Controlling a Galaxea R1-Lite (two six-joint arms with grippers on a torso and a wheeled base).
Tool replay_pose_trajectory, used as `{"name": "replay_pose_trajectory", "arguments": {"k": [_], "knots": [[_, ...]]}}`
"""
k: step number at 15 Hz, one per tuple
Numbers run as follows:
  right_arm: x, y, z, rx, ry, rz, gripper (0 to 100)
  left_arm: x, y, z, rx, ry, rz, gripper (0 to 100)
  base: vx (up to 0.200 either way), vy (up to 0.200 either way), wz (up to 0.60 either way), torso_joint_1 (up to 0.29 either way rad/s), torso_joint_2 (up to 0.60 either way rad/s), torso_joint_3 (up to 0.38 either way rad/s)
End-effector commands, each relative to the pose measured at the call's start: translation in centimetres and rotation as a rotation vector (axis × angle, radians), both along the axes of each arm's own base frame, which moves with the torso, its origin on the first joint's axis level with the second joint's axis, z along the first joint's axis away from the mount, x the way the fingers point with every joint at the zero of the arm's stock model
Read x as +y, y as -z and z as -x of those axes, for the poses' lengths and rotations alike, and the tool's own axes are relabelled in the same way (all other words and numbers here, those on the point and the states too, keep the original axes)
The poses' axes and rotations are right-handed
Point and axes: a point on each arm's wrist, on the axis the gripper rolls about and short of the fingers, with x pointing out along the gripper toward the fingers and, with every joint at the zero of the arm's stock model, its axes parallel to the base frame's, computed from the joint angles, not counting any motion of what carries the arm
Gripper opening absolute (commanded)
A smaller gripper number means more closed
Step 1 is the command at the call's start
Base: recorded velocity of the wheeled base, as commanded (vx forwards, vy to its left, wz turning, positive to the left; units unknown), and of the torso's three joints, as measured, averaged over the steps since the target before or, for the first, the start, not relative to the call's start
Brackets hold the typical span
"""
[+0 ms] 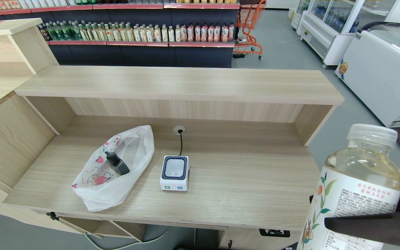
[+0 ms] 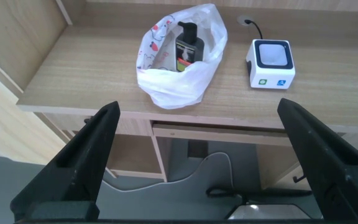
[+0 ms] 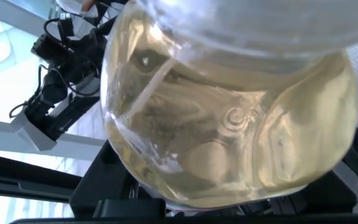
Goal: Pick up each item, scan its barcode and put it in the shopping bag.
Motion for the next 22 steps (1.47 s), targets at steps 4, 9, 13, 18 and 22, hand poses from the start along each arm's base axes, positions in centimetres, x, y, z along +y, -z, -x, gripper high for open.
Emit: {"name": "replay_pose_trajectory", "arguments": {"k": [4, 9, 13, 18, 22], "knots": [[0.0, 0.1, -0.1, 0.000, 0.003, 0.004, 0, 0.0, 0.0, 0.0, 0.001, 0.000, 0.001, 100, 0.000, 0.000, 0.00, 0.000, 0.00, 0.000], [-0.1, 0.0, -0.1, -0.023, 0.040, 0.010, 0, 0.0, 0.0, 0.0, 0.001, 0.000, 0.001, 100, 0.000, 0.000, 0.00, 0.000, 0.00, 0.000], [-1.1, 0.3, -2.8, -0.483, 0.268, 0.277, 0, 0.0, 0.0, 0.0, 0.001, 0.000, 0.001, 100, 0.000, 0.000, 0.00, 0.000, 0.00, 0.000], [-3.7, 2.3, -5.6, -0.960, 0.397, 0.558, 0, 0.0, 0.0, 0.0, 0.001, 0.000, 0.000, 100, 0.000, 0.000, 0.00, 0.000, 0.00, 0.000], [-2.9, 3.6, -6.7, -1.107, 0.410, 0.506, 0, 0.0, 0.0, 0.0, 0.001, 0.000, 0.000, 100, 0.000, 0.000, 0.00, 0.000, 0.00, 0.000]]}}
